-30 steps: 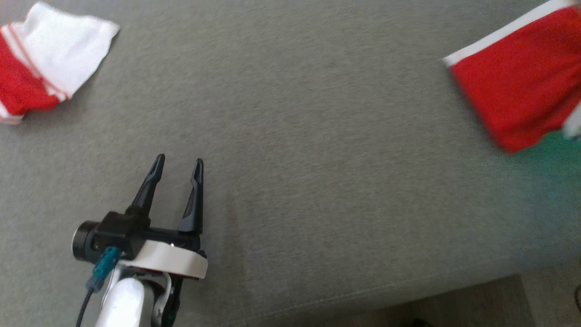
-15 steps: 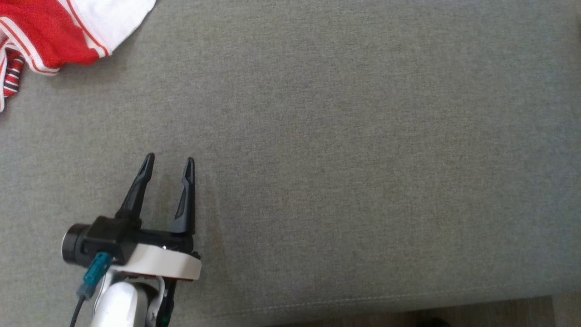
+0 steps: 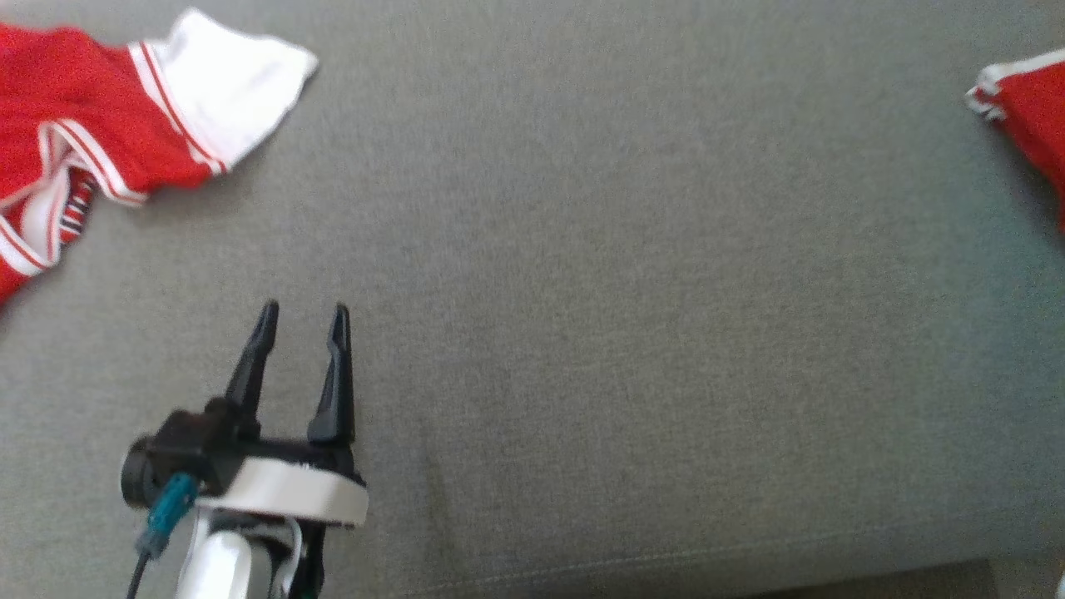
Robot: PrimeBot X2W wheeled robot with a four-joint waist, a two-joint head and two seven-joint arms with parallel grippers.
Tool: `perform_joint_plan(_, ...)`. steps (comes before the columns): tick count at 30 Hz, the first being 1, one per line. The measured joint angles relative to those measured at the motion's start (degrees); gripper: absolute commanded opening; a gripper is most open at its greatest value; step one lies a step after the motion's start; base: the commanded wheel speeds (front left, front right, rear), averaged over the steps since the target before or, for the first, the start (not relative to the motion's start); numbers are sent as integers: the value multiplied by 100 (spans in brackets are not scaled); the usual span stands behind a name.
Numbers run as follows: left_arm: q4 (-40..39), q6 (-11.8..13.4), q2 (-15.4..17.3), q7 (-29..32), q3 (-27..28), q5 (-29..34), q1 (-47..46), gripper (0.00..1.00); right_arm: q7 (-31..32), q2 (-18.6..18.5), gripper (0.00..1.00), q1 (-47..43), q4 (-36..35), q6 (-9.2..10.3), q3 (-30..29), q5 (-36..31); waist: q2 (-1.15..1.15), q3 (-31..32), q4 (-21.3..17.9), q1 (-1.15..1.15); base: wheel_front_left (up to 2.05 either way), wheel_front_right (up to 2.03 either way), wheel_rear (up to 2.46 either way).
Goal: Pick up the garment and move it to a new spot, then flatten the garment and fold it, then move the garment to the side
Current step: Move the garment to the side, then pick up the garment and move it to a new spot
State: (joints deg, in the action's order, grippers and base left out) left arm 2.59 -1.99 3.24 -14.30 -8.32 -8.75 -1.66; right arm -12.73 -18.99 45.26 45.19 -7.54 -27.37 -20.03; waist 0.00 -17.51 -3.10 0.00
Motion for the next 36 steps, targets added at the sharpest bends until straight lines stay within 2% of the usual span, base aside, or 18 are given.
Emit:
perform_joint_plan(6, 168, 63, -25, 0, 92, -212, 505, 100, -96, 811, 100, -1679, -1067, 0, 521, 499, 0, 711, 53, 0, 0, 0, 0)
perform_joint_plan(13, 414, 118, -25, 0, 355, -301, 979, 100, -98, 1399, 100, -3618, -2479, 1, 1266, 932, 0, 1468, 272, -1, 0, 0, 0)
perform_joint_plan(20, 680, 99, -25, 1, 397, -301, 1150, 100, -121, 1663, 100, -5037, -2744, 1, 2049, 1448, 0, 1838, 660, -1, 0, 0, 0)
perform_joint_plan(26, 802, 42, -25, 1, 390, -301, 1170, 100, -147, 1667, 100, -5232, -2774, 1, 2272, 1867, 0, 1917, 832, -1, 0, 0, 0)
perform_joint_plan(36, 849, 40, -25, 1, 386, -301, 1164, 100, -148, 1666, 100, -5325, -2881, 1, 2336, 1953, 0, 1880, 704, 0, 0, 0, 0)
